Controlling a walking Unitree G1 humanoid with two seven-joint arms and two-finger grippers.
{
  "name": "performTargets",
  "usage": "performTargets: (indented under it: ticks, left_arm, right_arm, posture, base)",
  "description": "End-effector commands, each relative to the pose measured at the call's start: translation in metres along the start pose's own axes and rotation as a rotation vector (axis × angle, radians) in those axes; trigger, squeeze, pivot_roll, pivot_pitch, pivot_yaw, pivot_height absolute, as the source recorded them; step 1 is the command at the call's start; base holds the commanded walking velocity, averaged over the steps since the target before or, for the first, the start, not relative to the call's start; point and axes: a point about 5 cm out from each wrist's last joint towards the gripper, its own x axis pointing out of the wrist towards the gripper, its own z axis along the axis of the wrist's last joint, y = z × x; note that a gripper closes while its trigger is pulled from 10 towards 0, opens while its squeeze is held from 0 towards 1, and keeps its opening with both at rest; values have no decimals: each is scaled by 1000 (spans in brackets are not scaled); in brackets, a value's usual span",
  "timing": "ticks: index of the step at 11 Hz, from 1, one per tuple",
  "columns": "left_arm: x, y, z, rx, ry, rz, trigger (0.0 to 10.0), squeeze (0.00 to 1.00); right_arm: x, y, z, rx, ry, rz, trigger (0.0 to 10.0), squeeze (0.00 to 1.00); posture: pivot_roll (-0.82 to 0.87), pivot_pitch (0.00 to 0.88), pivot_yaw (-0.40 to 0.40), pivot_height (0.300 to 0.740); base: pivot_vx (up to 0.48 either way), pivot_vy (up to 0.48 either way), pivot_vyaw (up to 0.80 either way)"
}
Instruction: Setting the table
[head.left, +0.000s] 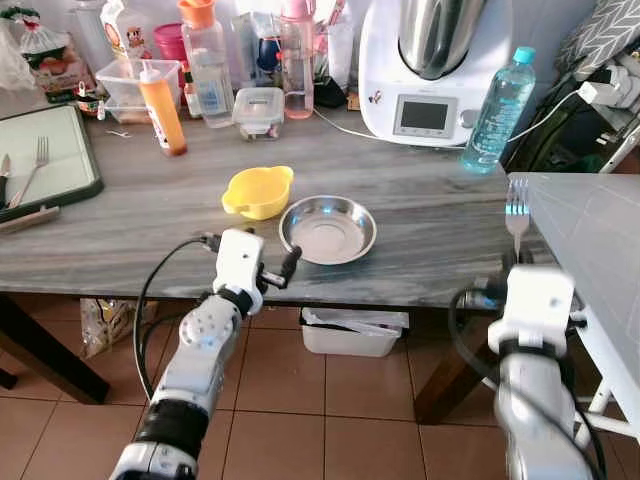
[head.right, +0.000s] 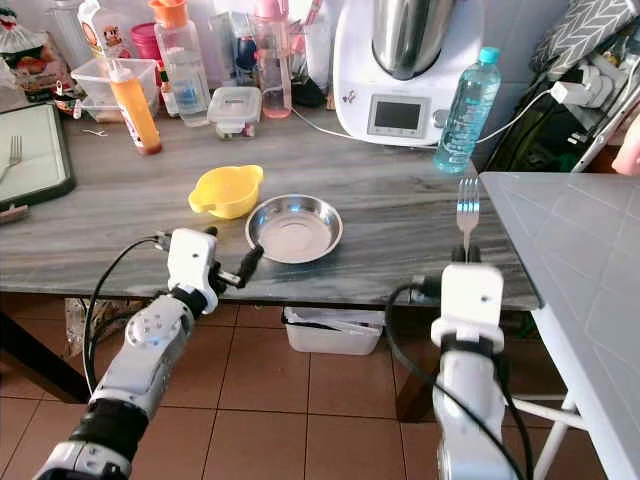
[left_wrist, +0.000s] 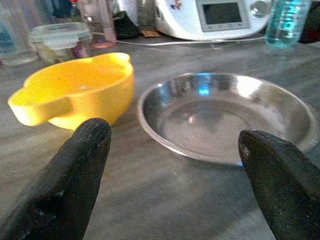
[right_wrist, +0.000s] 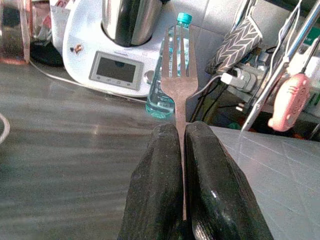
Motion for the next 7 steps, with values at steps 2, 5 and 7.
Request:
performTargets:
  ticks: [2, 5, 7]
  left_arm:
    - [-7, -5, 0, 9, 5, -114, 10000, 0]
    - [-13, -2, 13, 75, 27, -337, 10000, 0]
    - [-14, 0, 16, 93, 45, -396, 10000, 0]
  right_arm:
    - [8, 2, -3, 91, 47, 12, 10000, 0]
    - [23, 17, -5, 180, 106, 81, 10000, 0]
    - [29, 22, -9, 221, 142, 97, 10000, 0]
  posture:
    - [102, 59, 11, 740]
    - [115, 64, 10, 740]
    - [116, 68, 15, 740]
  base:
    - [0, 0, 0]
    - [0, 0, 0]
    - [0, 0, 0]
